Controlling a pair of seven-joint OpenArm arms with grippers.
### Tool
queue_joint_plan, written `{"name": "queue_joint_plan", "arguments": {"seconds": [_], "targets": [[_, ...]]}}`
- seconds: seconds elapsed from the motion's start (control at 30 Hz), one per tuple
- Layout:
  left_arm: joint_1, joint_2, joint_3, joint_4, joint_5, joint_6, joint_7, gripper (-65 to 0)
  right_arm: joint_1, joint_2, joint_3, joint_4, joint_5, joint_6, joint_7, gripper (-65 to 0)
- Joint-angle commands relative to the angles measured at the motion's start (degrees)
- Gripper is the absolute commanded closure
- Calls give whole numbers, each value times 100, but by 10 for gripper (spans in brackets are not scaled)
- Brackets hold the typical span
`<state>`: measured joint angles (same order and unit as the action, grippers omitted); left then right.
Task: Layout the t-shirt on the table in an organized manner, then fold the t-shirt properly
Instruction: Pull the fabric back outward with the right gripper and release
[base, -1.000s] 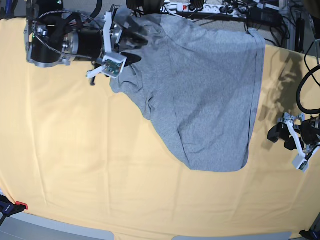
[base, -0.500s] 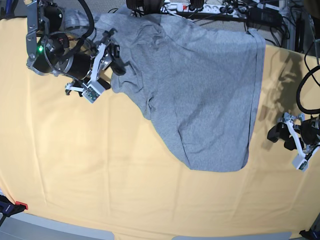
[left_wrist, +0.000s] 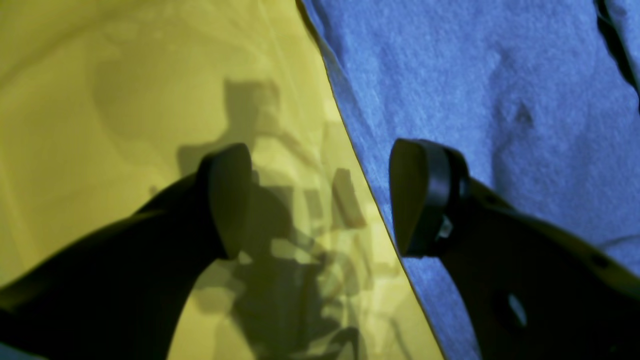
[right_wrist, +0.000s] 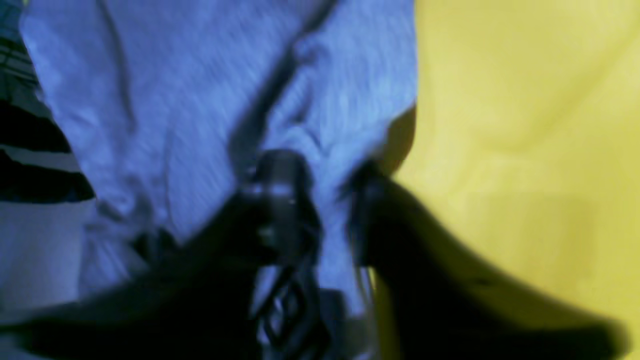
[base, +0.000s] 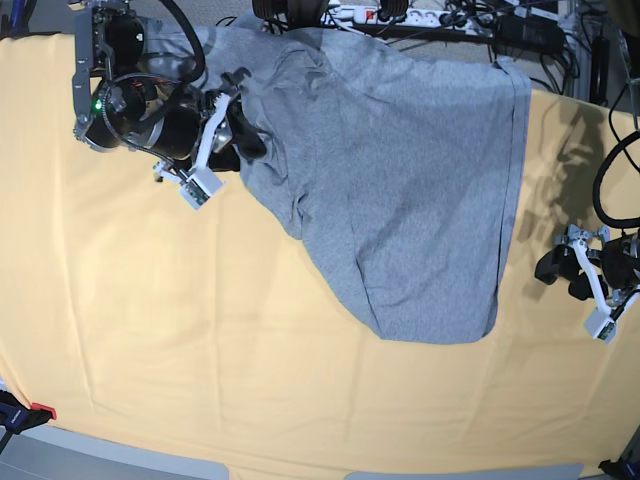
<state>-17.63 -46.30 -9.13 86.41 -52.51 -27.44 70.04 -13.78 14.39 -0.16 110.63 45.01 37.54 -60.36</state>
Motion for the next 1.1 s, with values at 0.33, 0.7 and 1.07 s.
{"name": "queue_joint_plan", "arguments": {"seconds": [0.33,0.7,1.07], "targets": [[-127,-127,-76,68,-50,7,-105,-432,1152,-9,22,153,-42,246,61,0],[-127,-125,-76,68,-50,7,-109,-433,1974,363,22,151,-1414,246,90,0],[-125,101,-76,66,-48,4,-103,-432,2437,678,22,127,-2763,-415,535,0]]}}
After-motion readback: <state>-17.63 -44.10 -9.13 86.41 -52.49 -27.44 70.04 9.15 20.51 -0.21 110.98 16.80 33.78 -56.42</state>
